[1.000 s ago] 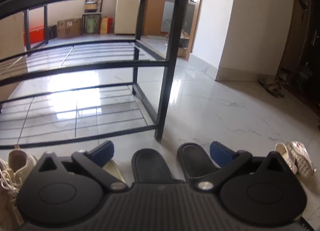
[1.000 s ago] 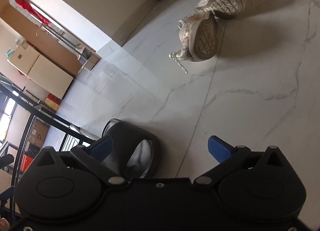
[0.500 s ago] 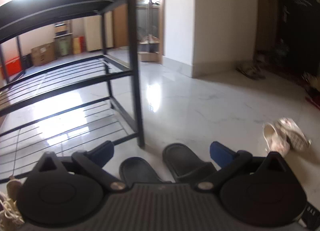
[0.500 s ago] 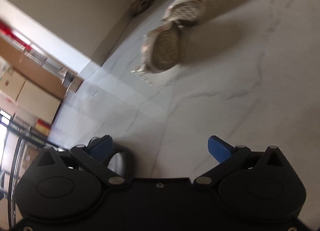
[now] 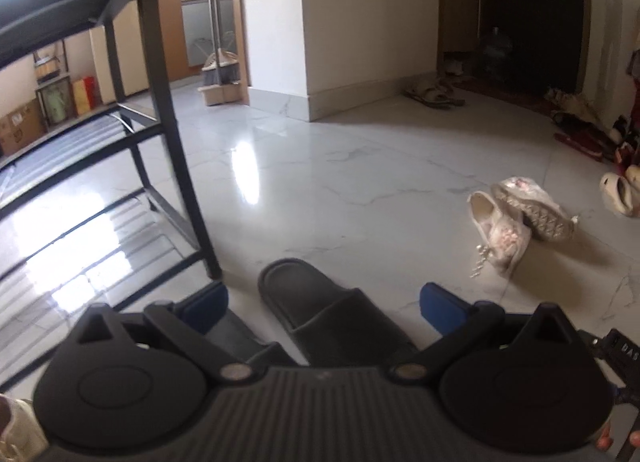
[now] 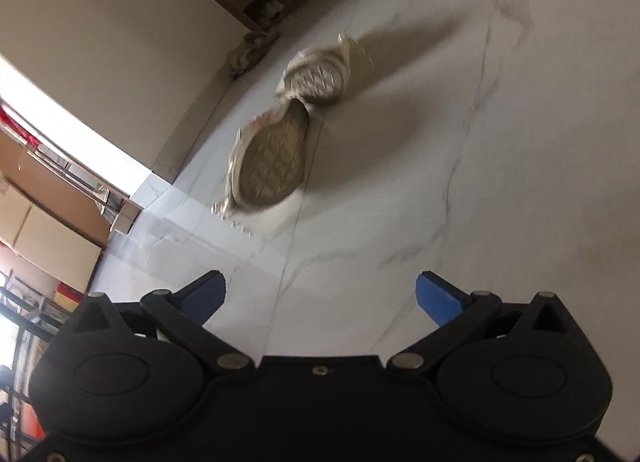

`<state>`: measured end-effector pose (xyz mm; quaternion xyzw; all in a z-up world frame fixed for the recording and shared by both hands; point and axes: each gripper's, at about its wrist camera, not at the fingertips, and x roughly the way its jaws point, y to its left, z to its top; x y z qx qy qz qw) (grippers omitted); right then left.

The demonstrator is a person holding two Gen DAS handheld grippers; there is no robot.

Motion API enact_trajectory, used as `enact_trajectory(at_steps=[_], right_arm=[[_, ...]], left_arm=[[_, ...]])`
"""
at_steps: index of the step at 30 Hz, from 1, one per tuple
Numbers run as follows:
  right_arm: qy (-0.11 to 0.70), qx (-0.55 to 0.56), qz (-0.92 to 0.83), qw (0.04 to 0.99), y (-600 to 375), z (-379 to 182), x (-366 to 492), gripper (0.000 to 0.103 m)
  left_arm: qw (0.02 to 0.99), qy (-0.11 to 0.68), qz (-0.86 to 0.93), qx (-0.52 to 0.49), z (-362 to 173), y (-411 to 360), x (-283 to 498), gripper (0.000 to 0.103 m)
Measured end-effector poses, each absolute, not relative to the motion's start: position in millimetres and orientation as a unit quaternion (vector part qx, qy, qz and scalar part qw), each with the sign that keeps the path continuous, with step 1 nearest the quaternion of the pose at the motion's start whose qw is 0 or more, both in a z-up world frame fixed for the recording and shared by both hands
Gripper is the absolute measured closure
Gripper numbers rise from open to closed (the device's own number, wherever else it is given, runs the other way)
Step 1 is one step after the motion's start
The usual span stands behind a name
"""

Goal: Organize scattered shoes
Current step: 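Move the right tool back to the white sneakers on the floor, then grasp a white embroidered sneaker by its heel with the right tool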

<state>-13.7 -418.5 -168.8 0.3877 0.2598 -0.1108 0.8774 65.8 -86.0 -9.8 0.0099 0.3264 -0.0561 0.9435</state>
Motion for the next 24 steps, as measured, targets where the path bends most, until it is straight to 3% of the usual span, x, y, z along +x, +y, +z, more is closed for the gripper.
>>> enact_trajectory(at_steps=[9,18,24], right_arm=[[0.281,0.419,-0.051,0.862,-386.4,-186.9,2.1,0.0],[0.272,0.339,-0.063,0.898,-368.0,-162.6,20.1,0.0],[0.263,0.22,-0.138,0.929,-383.9,-130.7,101.7,0.0]], left_arm=[[0.937,0.34,-0.068,-0.04,-15.0,-76.3,70.3,0.001],[0.939,0.33,-0.087,-0.041,-13.7,-80.0,67.4,0.001],[0.948,0.309,-0.062,-0.032,-8.6,-78.3,63.3,0.001]])
